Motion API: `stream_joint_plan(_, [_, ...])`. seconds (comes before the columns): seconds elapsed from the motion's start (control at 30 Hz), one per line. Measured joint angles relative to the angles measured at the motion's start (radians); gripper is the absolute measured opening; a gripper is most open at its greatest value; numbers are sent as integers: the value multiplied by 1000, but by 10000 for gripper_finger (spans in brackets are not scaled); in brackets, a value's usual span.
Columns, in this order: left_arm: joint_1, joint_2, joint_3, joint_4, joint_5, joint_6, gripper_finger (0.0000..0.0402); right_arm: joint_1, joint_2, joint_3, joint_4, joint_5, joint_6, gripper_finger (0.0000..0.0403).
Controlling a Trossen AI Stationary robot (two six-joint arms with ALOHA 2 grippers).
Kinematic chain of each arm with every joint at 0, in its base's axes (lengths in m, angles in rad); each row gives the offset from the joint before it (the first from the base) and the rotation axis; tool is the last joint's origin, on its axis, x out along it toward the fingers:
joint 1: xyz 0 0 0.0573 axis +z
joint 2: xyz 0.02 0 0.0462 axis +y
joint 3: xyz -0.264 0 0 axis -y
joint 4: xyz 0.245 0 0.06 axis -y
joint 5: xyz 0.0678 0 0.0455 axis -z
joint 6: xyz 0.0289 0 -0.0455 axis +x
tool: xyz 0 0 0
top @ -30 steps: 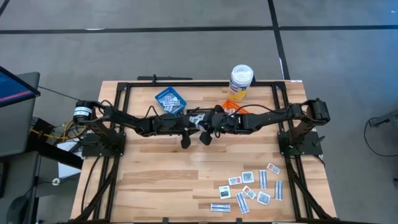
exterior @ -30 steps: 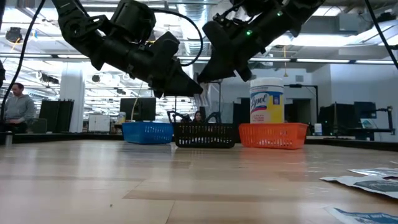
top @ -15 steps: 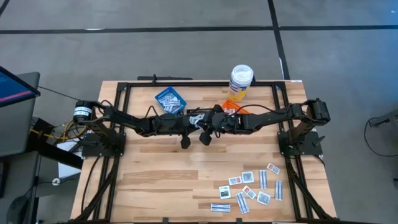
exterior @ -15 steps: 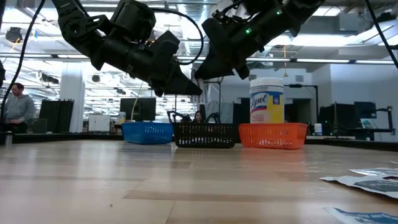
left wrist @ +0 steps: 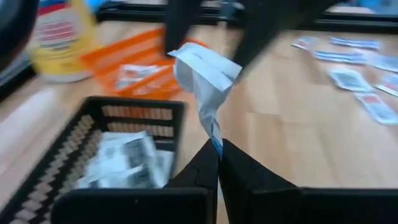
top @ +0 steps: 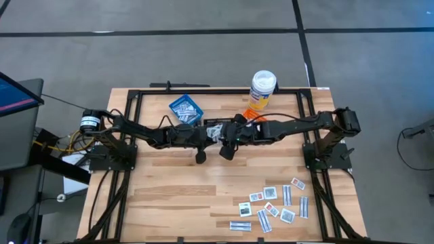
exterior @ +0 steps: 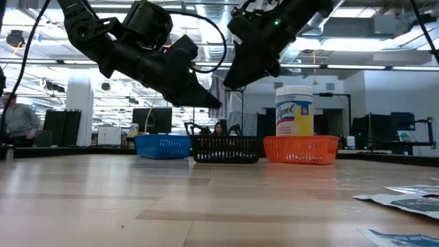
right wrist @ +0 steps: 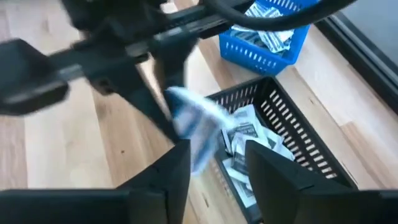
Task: Pick & Place First Aid Supplies
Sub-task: Put the bandage into the blue container
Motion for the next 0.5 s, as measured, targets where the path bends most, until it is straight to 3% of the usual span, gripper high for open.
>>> stream_joint_plan(0.17, [-1, 0, 0, 0, 120, 46, 7, -20, 1, 0, -30, -79, -2, 166])
stream_joint_plan(0.33, [0, 0, 0, 2, 122, 48, 8, -38, 1, 0, -3, -243, -95, 171])
stream_joint_plan(0.5, [0, -1, 0, 2, 123, 48, 8, -40, 1, 0, -11, -288, -130, 168])
